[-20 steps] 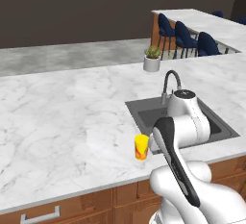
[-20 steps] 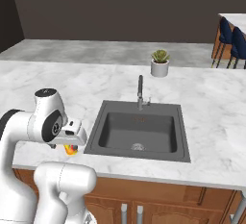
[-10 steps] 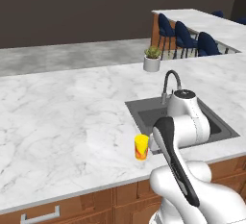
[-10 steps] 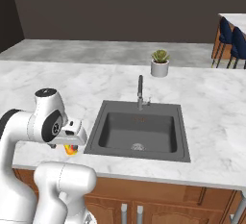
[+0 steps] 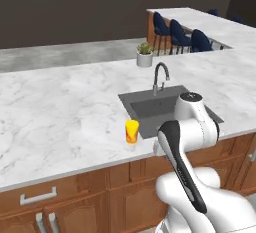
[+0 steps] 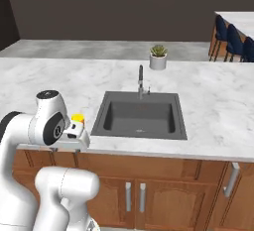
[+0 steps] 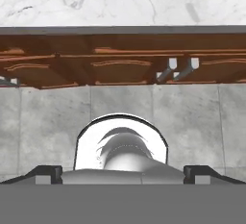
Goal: Pick the cup and bowl from the counter and place them on the counter next to the sink.
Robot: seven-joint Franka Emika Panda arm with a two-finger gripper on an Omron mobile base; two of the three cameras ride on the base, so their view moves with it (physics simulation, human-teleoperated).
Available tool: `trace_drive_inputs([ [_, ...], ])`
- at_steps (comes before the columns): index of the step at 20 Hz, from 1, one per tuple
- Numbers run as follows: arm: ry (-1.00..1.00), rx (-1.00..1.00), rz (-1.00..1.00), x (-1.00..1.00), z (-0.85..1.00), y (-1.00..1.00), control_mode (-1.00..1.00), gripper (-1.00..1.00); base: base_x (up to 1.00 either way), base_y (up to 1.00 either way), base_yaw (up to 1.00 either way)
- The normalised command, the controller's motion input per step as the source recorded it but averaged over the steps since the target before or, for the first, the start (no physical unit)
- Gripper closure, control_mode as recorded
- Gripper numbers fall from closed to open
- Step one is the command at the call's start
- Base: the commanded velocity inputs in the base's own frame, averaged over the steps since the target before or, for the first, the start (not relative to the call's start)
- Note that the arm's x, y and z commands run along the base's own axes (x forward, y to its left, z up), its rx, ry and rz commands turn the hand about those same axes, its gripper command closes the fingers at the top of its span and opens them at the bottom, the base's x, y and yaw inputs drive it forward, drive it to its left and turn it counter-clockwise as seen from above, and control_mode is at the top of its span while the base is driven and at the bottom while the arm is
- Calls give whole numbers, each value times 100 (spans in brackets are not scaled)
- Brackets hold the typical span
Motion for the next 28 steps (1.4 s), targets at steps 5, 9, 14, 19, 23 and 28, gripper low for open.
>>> trace_drive_inputs([
  [5,0,0,0,0,0,0,100,-100,-34,-35,-29],
  [9,0,0,0,0,0,0,100,-100,0,-31,-46],
  [14,0,0,0,0,0,0,100,-100,4,-55,-74],
  [19,0,0,0,0,0,0,100,-100,8,-37,-83],
  [23,0,0,0,0,0,0,100,-100,8,-30,-84],
  [28,0,0,0,0,0,0,100,-100,6,-32,-83],
])
